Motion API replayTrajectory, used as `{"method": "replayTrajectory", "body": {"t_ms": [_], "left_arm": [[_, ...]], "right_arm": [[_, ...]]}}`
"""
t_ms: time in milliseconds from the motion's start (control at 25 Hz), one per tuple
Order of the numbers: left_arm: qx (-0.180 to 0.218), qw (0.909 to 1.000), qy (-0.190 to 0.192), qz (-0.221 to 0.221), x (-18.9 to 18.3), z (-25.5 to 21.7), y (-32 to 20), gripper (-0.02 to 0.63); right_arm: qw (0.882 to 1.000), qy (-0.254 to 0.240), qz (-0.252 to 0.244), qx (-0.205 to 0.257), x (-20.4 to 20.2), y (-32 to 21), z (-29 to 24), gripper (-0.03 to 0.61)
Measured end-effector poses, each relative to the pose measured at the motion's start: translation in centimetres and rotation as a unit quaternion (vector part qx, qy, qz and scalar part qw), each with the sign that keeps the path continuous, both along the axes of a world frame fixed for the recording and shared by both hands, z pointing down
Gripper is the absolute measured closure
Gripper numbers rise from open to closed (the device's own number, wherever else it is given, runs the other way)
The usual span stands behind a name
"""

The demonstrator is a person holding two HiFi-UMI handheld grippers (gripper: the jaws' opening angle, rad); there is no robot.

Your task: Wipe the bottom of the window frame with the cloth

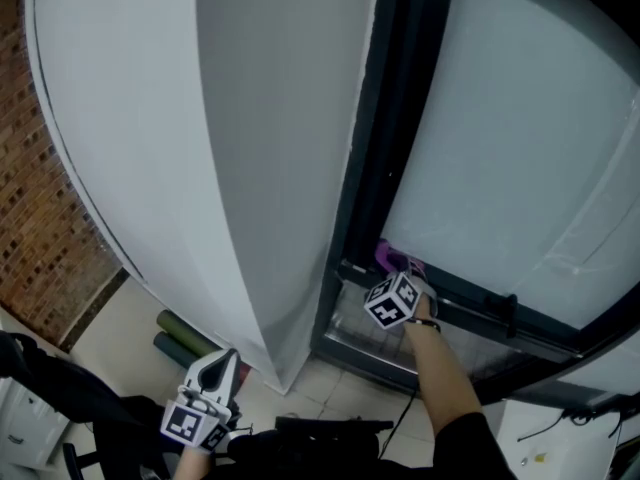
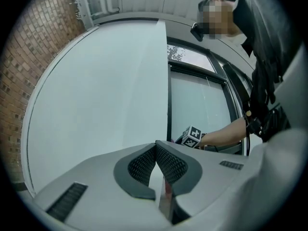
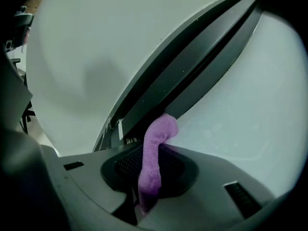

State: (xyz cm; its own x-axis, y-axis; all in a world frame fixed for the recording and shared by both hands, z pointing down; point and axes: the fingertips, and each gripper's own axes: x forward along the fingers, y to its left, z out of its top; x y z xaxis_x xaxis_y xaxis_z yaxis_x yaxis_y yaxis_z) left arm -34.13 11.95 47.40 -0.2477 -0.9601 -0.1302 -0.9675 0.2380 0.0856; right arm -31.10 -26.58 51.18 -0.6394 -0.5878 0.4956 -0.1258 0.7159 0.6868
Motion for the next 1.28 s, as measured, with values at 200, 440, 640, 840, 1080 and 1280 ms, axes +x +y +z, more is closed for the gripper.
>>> {"method": "replayTrajectory", "body": {"t_ms": [200,440,640,840,1080,1280], "left_arm": [[-0.001,0.9998,-0.008,0.016,1.1,-0.5,-1.3,0.612],[0.004,0.9986,-0.022,0.049,2.8,-1.3,-3.6,0.612],[0.007,0.9973,-0.02,0.071,4.5,-1.8,-5.7,0.612],[0.006,0.9949,-0.038,0.094,6.1,-2.1,-7.5,0.612],[0.001,0.9924,-0.04,0.117,7.5,-2.3,-9.5,0.612],[0.0,0.9904,-0.032,0.134,8.0,-2.3,-10.8,0.612]], "right_arm": [[1.0,-0.004,-0.009,-0.009,0.5,0.2,-1.1,0.506],[1.0,0.016,-0.009,-0.011,2.0,-0.3,-1.1,0.506],[0.999,0.046,0.001,-0.018,4.4,-1.5,-0.6,0.506],[0.999,0.043,0.022,-0.021,8.1,-3.3,-0.4,0.506],[0.998,0.049,0.042,-0.017,11.8,-4.6,-1.1,0.506],[0.996,0.061,0.062,-0.017,14.4,-5.6,-1.2,0.506]]}}
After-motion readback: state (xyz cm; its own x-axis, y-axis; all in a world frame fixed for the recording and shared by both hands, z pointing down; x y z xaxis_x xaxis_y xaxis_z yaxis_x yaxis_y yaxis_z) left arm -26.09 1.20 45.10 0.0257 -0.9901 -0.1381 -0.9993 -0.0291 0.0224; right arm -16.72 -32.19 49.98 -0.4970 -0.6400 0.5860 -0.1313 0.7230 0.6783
